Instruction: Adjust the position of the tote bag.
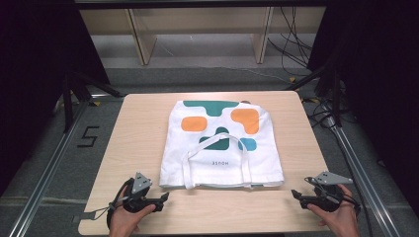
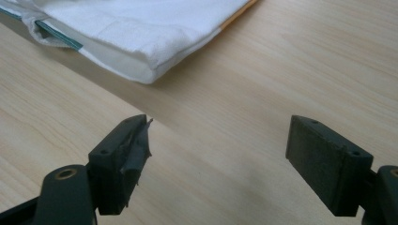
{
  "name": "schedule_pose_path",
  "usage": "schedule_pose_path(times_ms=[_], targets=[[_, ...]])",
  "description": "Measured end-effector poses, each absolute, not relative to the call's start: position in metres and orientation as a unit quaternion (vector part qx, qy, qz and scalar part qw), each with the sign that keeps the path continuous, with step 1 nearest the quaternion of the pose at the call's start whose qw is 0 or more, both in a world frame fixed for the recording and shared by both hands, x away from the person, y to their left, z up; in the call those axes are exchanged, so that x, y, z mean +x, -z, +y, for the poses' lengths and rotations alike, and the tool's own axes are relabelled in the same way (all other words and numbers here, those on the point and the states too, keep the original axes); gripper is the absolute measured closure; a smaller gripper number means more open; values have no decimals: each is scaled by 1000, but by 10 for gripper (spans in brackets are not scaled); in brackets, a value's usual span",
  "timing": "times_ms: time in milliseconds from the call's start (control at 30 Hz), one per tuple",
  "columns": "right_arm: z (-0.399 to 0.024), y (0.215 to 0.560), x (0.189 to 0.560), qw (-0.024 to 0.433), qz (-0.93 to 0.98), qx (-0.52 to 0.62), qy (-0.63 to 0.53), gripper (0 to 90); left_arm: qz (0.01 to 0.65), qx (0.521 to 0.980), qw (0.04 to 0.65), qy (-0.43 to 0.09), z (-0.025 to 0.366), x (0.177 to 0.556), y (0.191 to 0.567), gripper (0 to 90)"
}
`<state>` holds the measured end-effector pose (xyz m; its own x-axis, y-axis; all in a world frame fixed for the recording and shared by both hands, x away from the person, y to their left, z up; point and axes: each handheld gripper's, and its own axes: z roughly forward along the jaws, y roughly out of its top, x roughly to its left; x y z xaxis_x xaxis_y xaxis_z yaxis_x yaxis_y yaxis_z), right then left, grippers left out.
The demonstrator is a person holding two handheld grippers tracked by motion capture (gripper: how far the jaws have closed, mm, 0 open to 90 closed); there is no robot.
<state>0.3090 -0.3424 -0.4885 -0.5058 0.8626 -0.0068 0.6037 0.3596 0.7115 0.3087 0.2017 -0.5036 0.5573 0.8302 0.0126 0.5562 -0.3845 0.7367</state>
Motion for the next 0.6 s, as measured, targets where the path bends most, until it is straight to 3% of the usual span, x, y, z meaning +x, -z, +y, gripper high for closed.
schedule_pose_path(times_ms=[433, 600], targets=[[-342, 489, 311, 203, 808, 438, -337, 240, 427, 813, 339, -204, 199, 310, 506, 178], [-339, 490, 310, 179, 805, 450, -342, 239, 421, 820, 330, -205, 199, 313, 504, 178]])
